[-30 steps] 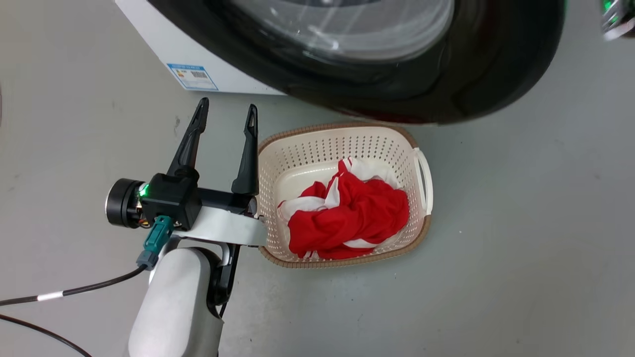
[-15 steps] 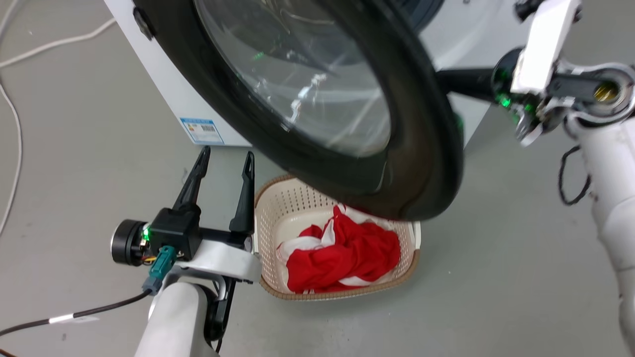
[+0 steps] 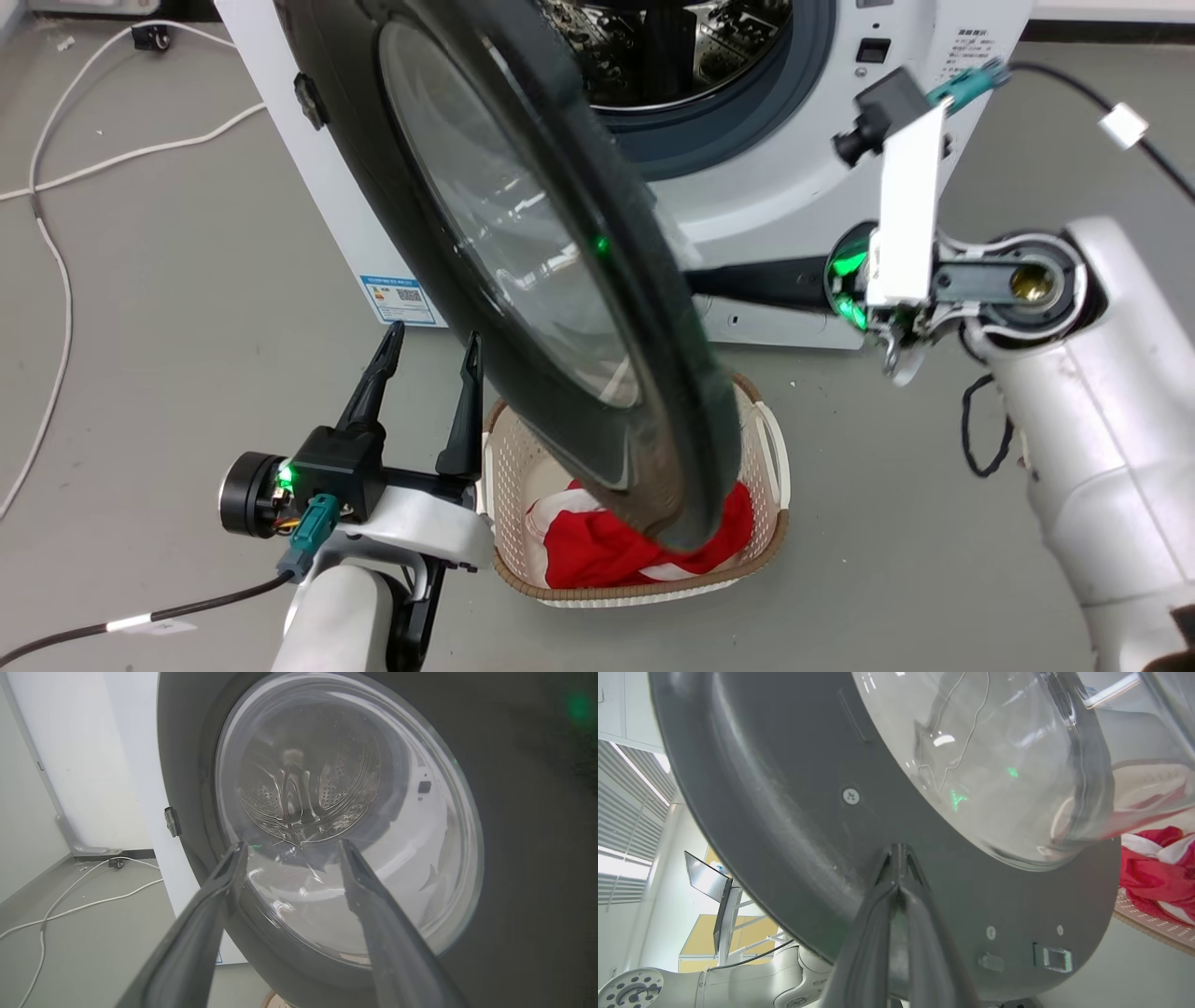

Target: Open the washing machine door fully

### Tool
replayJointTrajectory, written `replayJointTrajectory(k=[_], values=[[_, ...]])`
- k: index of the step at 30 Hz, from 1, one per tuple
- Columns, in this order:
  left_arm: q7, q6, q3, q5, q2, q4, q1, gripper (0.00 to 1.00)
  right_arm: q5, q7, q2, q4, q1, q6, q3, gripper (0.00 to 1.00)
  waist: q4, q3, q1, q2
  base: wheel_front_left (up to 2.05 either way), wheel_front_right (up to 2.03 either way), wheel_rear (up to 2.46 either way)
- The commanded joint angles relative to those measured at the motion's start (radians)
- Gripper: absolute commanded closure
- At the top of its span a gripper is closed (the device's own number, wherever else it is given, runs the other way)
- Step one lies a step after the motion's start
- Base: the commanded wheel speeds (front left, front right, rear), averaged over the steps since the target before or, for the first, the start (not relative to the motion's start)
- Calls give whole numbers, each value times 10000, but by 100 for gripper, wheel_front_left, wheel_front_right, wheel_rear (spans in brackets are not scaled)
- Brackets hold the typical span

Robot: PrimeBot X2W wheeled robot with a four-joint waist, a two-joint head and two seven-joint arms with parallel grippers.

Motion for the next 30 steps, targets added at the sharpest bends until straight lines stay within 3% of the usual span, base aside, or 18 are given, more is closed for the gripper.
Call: replayJointTrajectory(k=[1, 11, 16, 21, 27, 28, 29, 30], values=[[-26, -23, -26, -58, -5, 36, 156, 0, 79, 83, 133, -237, 346, 0, 55, 100, 10, -64, 1, 0, 0, 0, 0], [-26, 13, -65, -130, -5, 79, 309, 0, 86, -166, 326, -910, 1182, 0, -155, 100, -43, -264, 1, 0, 0, 0, 0], [-26, 47, -6, -142, -5, 115, 394, 0, -7, -1210, 275, -1137, 1636, 0, -783, 100, -130, -416, 1, 0, 0, 0, 0], [-26, 73, 124, -148, -5, 148, 531, 0, 355, -2969, 247, -1516, 2582, 0, -2253, 100, -319, -621, 1, 0, 0, 0, 0], [-26, 74, 284, -83, -5, 183, 640, 0, 556, -4224, 207, -2040, 3663, 0, -3318, 100, -549, -811, 1, 0, 0, 0, 0], [-26, 78, 313, -83, -5, 184, 674, 0, 495, -4524, 182, -2180, 3928, 0, -3512, 87, -587, -843, 1, 0, 0, 0, 0], [-26, 74, 348, -72, -3, 193, 712, 0, 454, -4819, 192, -2339, 4192, 0, -3695, 55, -631, -862, 1, 0, 0, 0, 0], [-26, 59, 392, -50, -6, 199, 733, 0, 429, -5178, 258, -2493, 4448, 0, -3918, 7, -670, -863, 1, 0, 0, 0, 0]])
